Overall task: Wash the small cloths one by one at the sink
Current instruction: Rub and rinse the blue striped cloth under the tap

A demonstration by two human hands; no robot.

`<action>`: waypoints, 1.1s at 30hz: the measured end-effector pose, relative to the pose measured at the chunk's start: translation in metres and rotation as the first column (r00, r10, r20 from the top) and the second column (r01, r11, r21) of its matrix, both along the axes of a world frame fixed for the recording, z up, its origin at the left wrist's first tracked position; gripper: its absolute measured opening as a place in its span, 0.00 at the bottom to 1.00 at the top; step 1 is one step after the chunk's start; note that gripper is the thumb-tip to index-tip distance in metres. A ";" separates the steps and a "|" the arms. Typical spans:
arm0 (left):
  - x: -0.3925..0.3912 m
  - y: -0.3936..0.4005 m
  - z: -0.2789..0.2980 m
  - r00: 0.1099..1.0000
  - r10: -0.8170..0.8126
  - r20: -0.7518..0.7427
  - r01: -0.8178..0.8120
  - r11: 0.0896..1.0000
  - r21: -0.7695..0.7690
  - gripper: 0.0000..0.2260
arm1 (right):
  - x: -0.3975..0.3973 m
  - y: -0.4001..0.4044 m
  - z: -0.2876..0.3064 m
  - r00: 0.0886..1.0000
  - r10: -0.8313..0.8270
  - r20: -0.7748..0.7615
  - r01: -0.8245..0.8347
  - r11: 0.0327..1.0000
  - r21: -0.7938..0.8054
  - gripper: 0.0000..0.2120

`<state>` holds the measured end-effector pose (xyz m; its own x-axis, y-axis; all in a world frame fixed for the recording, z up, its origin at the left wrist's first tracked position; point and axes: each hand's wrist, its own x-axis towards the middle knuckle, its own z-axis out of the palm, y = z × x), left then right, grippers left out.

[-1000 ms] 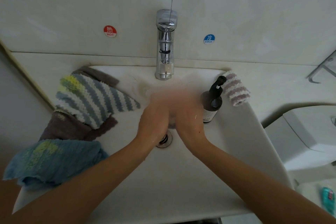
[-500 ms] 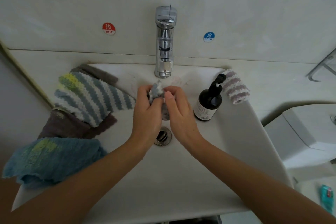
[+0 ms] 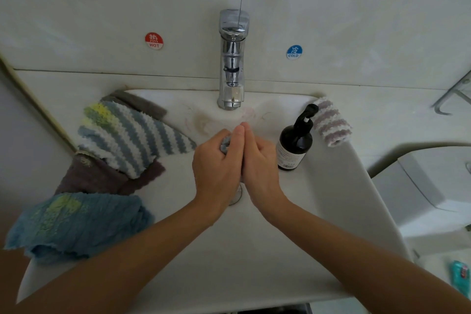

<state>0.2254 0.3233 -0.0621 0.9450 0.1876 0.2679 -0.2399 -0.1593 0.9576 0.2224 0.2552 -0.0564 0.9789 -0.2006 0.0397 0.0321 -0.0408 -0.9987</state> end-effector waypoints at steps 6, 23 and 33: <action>0.001 -0.001 -0.003 1.000 0.006 0.014 -0.006 1.000 0.013 0.20 | 0.003 -0.001 -0.002 1.000 0.012 0.005 -0.012 1.000 -0.007 0.27; 0.013 0.008 -0.006 0.992 -0.085 0.090 0.073 0.989 0.126 0.02 | 0.003 -0.013 0.003 0.964 0.139 -0.224 -0.125 0.989 0.078 0.16; 0.013 0.004 -0.007 0.987 -0.079 -0.138 0.101 0.982 0.160 0.14 | 0.006 -0.006 -0.004 0.998 -0.035 -0.056 0.038 0.998 0.057 0.10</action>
